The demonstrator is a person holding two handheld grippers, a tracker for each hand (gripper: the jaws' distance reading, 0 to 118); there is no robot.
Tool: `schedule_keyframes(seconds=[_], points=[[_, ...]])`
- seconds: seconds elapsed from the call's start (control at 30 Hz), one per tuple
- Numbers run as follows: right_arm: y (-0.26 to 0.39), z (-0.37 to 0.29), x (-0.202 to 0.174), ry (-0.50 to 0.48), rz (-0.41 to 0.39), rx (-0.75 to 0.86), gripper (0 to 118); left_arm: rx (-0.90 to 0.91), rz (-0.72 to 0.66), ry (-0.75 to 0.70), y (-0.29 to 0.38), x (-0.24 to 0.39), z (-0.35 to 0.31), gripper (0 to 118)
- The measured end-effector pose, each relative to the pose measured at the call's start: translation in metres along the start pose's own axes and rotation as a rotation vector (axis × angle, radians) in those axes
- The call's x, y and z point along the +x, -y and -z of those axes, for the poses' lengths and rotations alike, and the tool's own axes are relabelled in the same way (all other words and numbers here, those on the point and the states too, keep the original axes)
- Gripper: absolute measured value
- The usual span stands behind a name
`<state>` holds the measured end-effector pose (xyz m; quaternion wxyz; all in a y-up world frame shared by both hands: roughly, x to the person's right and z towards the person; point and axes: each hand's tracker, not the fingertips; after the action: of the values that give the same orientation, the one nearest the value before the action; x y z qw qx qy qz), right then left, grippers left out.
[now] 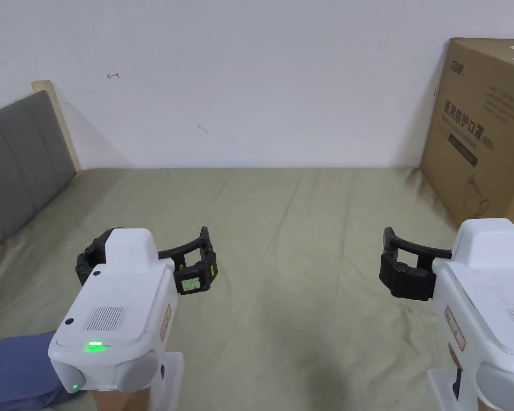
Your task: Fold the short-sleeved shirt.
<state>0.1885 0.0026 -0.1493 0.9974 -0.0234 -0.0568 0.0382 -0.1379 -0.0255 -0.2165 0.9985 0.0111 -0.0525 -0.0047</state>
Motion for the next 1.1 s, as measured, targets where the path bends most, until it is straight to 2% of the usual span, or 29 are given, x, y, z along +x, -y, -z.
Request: schedule_keyframes(seconds=[0.43, 0.6, 0.67, 0.73, 0.9, 1.03, 1.1], points=[[0.0, 0.001, -0.002, -0.013, 0.003, -0.008, 117, -0.004, -0.014, 0.0, -0.001, -0.003, 0.0, 118], [-0.002, 0.002, -0.003, -0.019, 0.05, -0.036, 117, -0.006, -0.019, 0.001, 0.0, -0.004, -0.001, 118], [-0.006, 0.007, -0.002, -0.022, 0.125, -0.123, 117, -0.005, -0.027, 0.002, -0.001, -0.005, -0.001, 118], [-0.008, 0.01, -0.002, 0.035, 0.192, -0.198, 117, -0.004, -0.036, 0.004, -0.002, -0.006, -0.002, 118], [-0.016, 0.021, 0.003, 0.091, 0.314, -0.455, 117, 0.002, -0.061, 0.014, -0.006, -0.009, -0.003, 118], [-0.014, 0.026, 0.011, 0.103, 0.424, -0.526, 117, 0.008, -0.073, 0.014, -0.008, -0.009, -0.002, 118], [-0.014, 0.026, 0.012, 0.117, 0.441, -0.526, 116, 0.007, -0.075, 0.012, -0.008, -0.01, -0.002, 118]])
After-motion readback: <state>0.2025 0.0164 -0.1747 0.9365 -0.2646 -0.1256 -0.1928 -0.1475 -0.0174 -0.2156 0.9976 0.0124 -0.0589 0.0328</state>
